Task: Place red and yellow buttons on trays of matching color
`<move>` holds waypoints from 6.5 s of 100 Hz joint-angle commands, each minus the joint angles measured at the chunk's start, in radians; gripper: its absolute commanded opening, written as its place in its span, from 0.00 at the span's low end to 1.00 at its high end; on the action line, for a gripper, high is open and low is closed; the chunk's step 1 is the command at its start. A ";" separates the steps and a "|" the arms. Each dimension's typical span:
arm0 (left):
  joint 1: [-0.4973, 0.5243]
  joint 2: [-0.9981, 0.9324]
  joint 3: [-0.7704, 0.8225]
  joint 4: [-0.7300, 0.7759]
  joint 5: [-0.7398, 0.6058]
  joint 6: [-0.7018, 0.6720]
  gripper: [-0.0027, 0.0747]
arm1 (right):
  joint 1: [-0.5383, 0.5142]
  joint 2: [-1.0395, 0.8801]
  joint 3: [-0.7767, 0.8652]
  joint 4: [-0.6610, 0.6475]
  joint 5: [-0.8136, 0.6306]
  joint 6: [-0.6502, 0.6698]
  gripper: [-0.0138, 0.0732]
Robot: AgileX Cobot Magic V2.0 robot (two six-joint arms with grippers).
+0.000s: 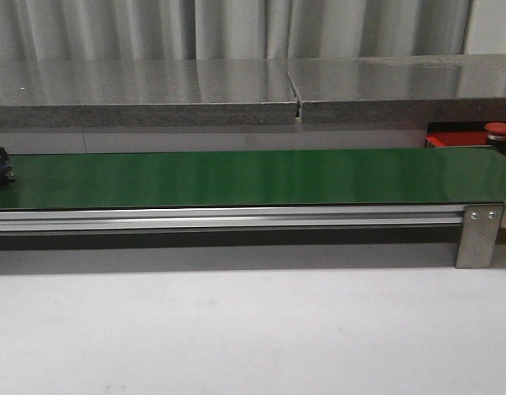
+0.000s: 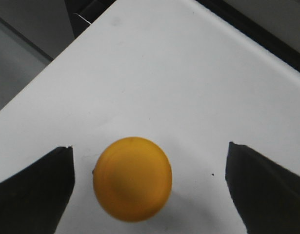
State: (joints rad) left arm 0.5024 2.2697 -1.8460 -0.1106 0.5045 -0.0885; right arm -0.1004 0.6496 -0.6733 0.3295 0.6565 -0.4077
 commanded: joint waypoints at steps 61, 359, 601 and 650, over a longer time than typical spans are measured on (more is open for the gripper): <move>0.001 -0.001 -0.070 -0.019 -0.075 -0.002 0.09 | 0.000 -0.004 -0.026 0.011 -0.063 -0.008 0.08; -0.356 -0.632 0.633 0.038 -0.197 0.078 0.90 | 0.000 -0.004 -0.026 0.011 -0.063 -0.008 0.08; -0.536 -1.958 1.400 -0.028 -0.047 0.102 0.01 | 0.000 0.000 -0.026 0.034 -0.089 -0.008 0.89; -0.536 -1.958 1.400 -0.028 -0.047 0.102 0.01 | 0.049 0.300 -0.079 0.060 -0.144 -0.041 0.89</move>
State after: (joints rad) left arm -0.0266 0.3045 -0.4189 -0.1233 0.5300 0.0151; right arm -0.0760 0.8883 -0.6963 0.3679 0.5886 -0.4194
